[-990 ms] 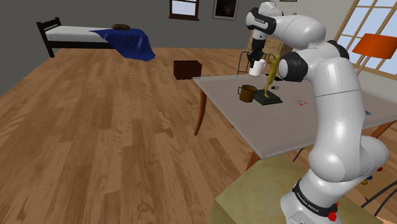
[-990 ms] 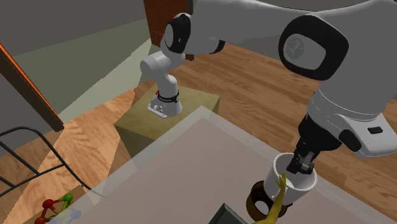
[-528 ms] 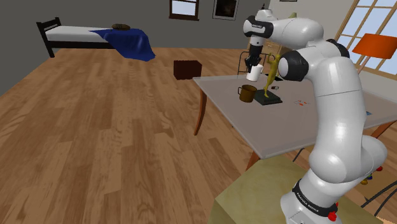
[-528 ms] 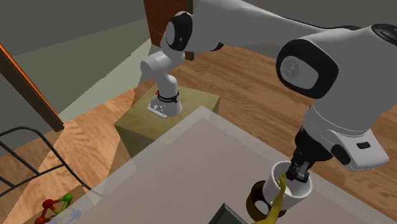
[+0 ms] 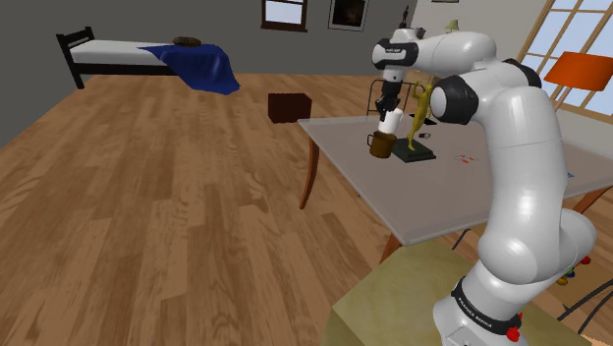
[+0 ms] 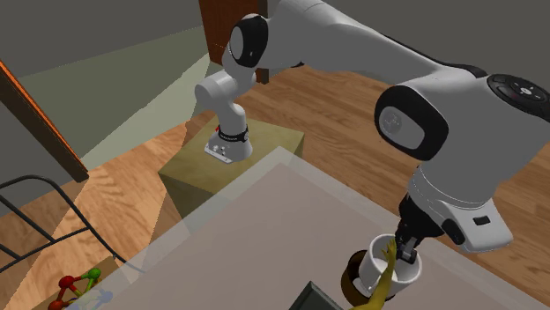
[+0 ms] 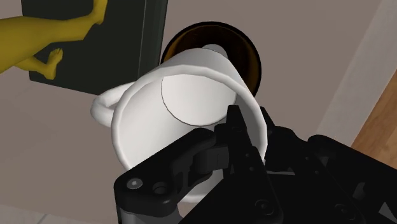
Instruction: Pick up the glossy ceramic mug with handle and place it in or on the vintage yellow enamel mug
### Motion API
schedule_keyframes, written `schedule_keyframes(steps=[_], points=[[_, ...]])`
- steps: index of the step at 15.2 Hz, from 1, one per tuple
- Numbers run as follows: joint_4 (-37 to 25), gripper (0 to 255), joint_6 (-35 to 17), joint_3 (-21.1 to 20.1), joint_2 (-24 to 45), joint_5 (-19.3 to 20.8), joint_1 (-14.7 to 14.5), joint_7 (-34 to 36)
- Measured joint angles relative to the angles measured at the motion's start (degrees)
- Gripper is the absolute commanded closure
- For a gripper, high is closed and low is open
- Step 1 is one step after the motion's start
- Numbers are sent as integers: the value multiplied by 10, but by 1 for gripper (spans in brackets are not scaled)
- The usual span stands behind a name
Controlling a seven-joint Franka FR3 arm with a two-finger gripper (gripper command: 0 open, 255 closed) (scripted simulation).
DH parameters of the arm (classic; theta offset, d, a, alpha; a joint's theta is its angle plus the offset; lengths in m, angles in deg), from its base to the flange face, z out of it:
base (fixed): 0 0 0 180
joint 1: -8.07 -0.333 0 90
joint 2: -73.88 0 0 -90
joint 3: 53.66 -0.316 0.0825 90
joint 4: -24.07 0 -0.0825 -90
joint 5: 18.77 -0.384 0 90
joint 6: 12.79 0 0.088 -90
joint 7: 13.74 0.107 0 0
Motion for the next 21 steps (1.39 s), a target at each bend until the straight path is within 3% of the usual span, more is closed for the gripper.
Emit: schedule_keyframes(steps=[8,9,15,21], points=[[25,255,-22,0,-3,0,-4,-1],[25,0,-22,0,-3,0,-4,-1],[25,0,-22,0,-3,0,-4,-1],[-61,0,53,0,6,-1,9,3]])
